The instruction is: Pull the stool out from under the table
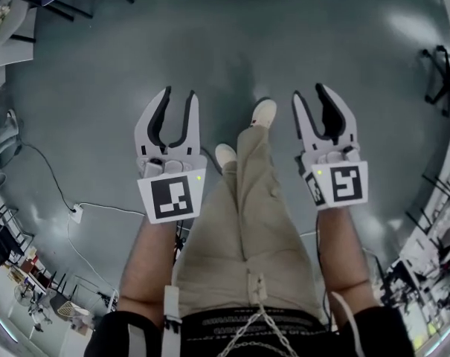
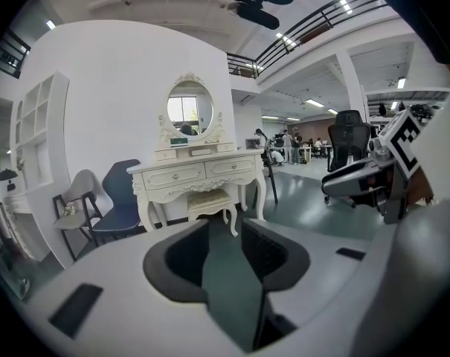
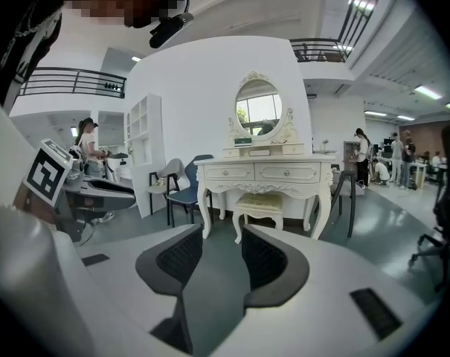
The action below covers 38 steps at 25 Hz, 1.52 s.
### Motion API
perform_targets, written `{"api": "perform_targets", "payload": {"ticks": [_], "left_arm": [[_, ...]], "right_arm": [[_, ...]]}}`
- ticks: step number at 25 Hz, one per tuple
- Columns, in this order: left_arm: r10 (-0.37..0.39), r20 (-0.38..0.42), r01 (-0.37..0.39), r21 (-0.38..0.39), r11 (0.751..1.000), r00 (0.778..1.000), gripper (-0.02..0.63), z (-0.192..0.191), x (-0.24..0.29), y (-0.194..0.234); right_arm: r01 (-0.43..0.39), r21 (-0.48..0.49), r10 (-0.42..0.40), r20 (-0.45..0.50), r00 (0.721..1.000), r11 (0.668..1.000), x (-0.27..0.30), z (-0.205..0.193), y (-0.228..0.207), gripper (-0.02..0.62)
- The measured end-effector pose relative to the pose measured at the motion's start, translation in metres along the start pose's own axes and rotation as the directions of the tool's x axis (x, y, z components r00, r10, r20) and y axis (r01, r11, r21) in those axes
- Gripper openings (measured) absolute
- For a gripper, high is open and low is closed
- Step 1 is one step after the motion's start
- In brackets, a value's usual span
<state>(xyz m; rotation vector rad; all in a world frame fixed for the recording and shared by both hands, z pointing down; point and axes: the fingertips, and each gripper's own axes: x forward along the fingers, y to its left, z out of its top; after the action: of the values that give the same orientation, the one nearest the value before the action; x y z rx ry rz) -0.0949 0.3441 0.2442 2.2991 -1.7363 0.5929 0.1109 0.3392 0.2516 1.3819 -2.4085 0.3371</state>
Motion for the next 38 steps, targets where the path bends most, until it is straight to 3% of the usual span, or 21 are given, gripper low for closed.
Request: {"api": "perform_targets", "payload": {"ticks": [4, 7, 13, 28, 31, 38], "left_arm": [[0.007, -0.010, -0.007, -0.015, 1.000, 1.000, 0.124, 0.014, 0.018, 0.008], [0.012, 0.001, -0.011, -0.012, 1.000, 1.000, 0.123, 0.033, 0.038, 0.003], [0.010, 0.001, -0.010, -0.066, 0.998, 1.000, 0.123, 0.060, 0.082, -0.008], [0.011, -0.016, -0.011, -0.046, 0.999, 1.000, 0.123, 0.068, 0.154, 0.005], [0.011, -0.028, -0.013, -0.072, 0.997, 1.000, 0.121, 0.069, 0.168, 0.007], [0.030, -0.025, -0.032, -0.081, 0.996, 0.999, 0.121, 0.100, 0.208, 0.005]], "right_arm": [[0.000, -0.014, 0.000, 0.003, 1.000, 1.000, 0.014, 0.010, -0.011, 0.148], [-0.008, 0.034, 0.008, 0.004, 1.000, 0.999, 0.023, 0.021, -0.022, 0.150], [-0.028, 0.037, 0.029, -0.022, 0.999, 0.999, 0.041, 0.029, -0.060, 0.150], [-0.059, 0.049, 0.061, -0.039, 0.997, 0.997, 0.100, 0.047, -0.098, 0.150], [-0.075, 0.043, 0.077, -0.040, 0.996, 0.996, 0.115, 0.051, -0.103, 0.150], [-0.134, 0.050, 0.136, -0.048, 0.989, 0.990, 0.145, 0.066, -0.124, 0.158]]}}
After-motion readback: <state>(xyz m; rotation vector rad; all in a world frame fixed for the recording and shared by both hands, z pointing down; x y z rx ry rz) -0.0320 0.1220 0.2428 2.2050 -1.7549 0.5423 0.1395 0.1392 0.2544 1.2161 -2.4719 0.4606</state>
